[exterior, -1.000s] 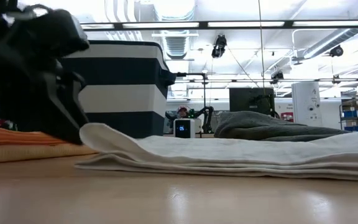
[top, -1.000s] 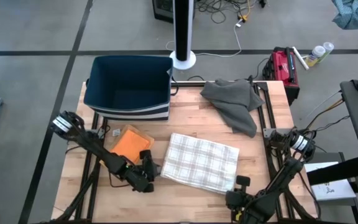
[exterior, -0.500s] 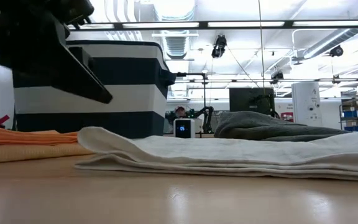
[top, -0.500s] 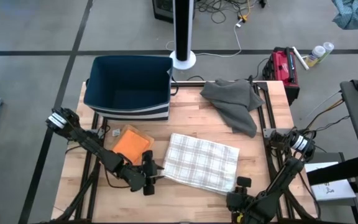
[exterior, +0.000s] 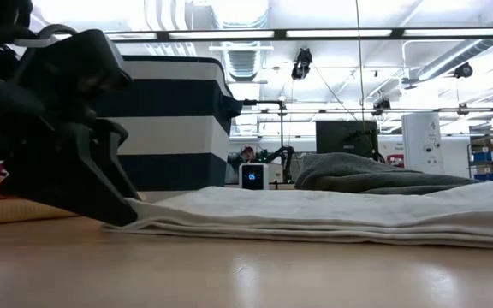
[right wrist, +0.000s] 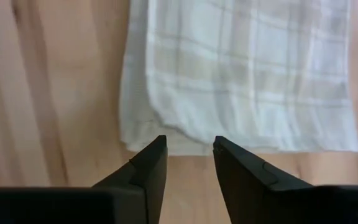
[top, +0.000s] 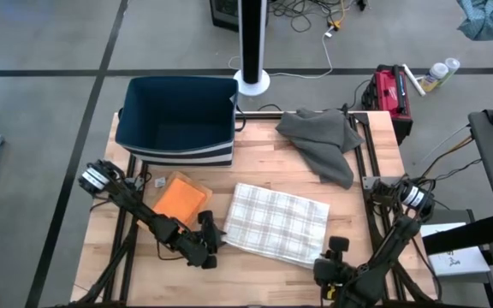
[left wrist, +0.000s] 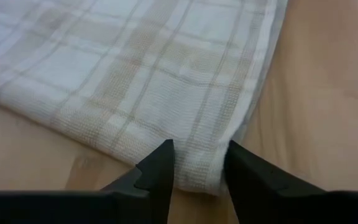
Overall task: Fold towel
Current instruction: Fold the white patterned kitchen towel
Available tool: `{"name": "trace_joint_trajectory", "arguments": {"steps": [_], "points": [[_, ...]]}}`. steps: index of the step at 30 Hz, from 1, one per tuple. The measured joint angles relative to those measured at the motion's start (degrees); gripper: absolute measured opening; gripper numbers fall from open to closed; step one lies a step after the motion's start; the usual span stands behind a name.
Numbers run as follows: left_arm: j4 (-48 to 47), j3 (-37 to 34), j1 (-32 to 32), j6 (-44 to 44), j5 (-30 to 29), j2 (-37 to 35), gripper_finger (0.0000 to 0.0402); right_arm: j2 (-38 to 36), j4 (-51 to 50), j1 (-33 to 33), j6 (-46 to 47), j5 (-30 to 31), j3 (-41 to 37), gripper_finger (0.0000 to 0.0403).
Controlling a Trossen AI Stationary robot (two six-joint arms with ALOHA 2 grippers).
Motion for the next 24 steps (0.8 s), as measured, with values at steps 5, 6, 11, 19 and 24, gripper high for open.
{"name": "trace_joint_trajectory", "arguments": {"steps": [5, 6, 11, 19, 24], "points": [[-1.8, 0.1, 0.0, -1.9, 0.0, 0.0, 0.0116, 0.0, -0.4, -0.1, 0.2, -0.7, -0.1, 0.0117], [-1.9, 0.1, 0.0, -2.0, 0.0, 0.0, 0.0115, 0.0, -0.7, -0.1, 1.3, -1.5, -0.1, 0.0114], [-2.1, 0.0, 0.0, -2.0, -0.2, 0.0, 0.0113, 0.0, -2.9, 0.7, 8.0, -2.5, -2.1, 0.01], [-3.5, 0.5, 0.1, 0.2, -0.8, -1.8, 0.0134, -0.1, -0.2, -1.7, 7.5, -2.6, -6.3, 0.0081], [2.4, 4.8, 0.2, 7.8, -3.9, -3.1, 0.0146, -1.8, 2.7, -4.6, 1.4, -1.9, -6.2, 0.0069]]}}
